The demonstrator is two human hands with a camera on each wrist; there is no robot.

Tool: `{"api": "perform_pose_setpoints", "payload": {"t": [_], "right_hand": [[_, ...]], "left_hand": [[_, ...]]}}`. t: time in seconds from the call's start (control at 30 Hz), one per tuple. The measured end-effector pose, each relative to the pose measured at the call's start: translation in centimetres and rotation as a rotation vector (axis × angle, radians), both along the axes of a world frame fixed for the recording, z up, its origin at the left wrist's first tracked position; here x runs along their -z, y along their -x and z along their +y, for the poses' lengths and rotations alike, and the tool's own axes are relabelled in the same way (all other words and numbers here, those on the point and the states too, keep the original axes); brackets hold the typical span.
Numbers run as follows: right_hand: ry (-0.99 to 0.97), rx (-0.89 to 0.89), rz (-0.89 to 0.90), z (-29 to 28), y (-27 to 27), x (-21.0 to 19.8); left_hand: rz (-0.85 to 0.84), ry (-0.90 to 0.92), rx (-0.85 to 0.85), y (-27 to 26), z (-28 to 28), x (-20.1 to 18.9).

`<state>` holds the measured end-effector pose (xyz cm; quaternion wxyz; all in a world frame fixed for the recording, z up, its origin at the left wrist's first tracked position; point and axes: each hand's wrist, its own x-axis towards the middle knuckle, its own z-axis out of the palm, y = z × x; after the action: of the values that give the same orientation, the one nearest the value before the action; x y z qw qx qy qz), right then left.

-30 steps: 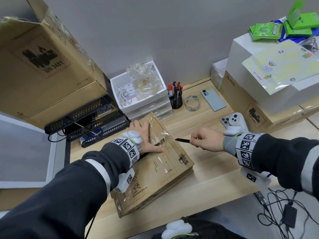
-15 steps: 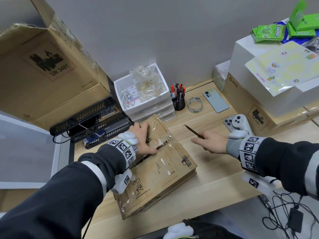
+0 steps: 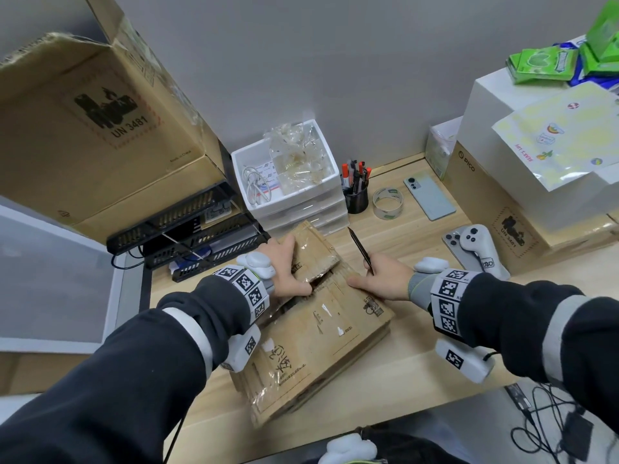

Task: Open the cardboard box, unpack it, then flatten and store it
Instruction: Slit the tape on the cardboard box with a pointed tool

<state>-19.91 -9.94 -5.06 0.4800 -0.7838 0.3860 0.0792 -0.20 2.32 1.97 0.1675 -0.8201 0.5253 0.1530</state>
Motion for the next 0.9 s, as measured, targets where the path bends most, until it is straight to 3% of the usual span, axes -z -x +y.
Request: {"api": "perform_pose_setpoints", "payload": {"t": [0.27,0.5,0.7,0.9], "right_hand": [[0.164,0.107,-0.068,-0.8,-1.0,-0.4],[0.236,0.138,0.017,-1.2,-3.1,-0.9],[0.143,0.11,-0.017,-1.5,-3.6,-1.7],[0.085,0.141,-0.219,-1.4,-3.3,-1.9]], "left_hand": [[0.029,0.024,-0.092,0.4,0.2,-0.9],[0.035,0.073,-0.133,1.0,0.6,-0.6],[0.081,0.165,-0.177,0.7,1.2,-0.5],[0.074,0.164,-0.164,1.0,1.1,-0.5]]}}
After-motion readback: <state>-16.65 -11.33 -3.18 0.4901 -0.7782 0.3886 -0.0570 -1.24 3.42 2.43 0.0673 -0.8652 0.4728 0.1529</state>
